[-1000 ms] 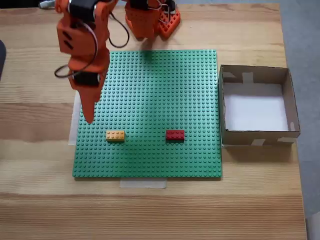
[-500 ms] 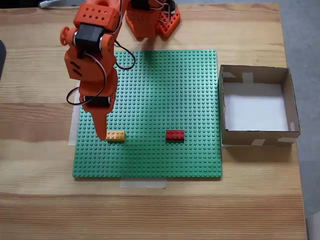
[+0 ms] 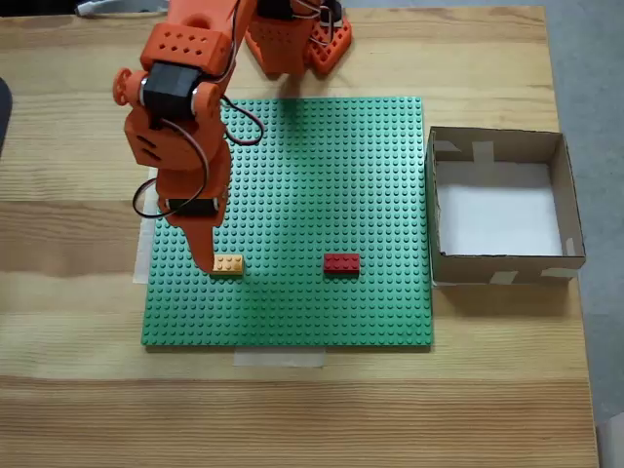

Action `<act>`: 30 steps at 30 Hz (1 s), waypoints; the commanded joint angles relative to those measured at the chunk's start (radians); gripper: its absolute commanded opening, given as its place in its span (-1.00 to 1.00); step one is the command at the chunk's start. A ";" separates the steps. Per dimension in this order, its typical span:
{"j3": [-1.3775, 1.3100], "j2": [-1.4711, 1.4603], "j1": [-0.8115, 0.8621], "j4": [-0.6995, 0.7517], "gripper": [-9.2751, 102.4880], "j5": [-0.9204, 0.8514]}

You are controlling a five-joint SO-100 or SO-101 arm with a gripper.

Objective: Pick the yellow lego block and put it in the box.

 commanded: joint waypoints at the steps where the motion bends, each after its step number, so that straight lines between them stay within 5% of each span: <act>1: -0.074 -0.005 0.011 0.014 -0.31 0.014; 30: -0.138 -0.256 -0.015 -0.011 -0.34 0.018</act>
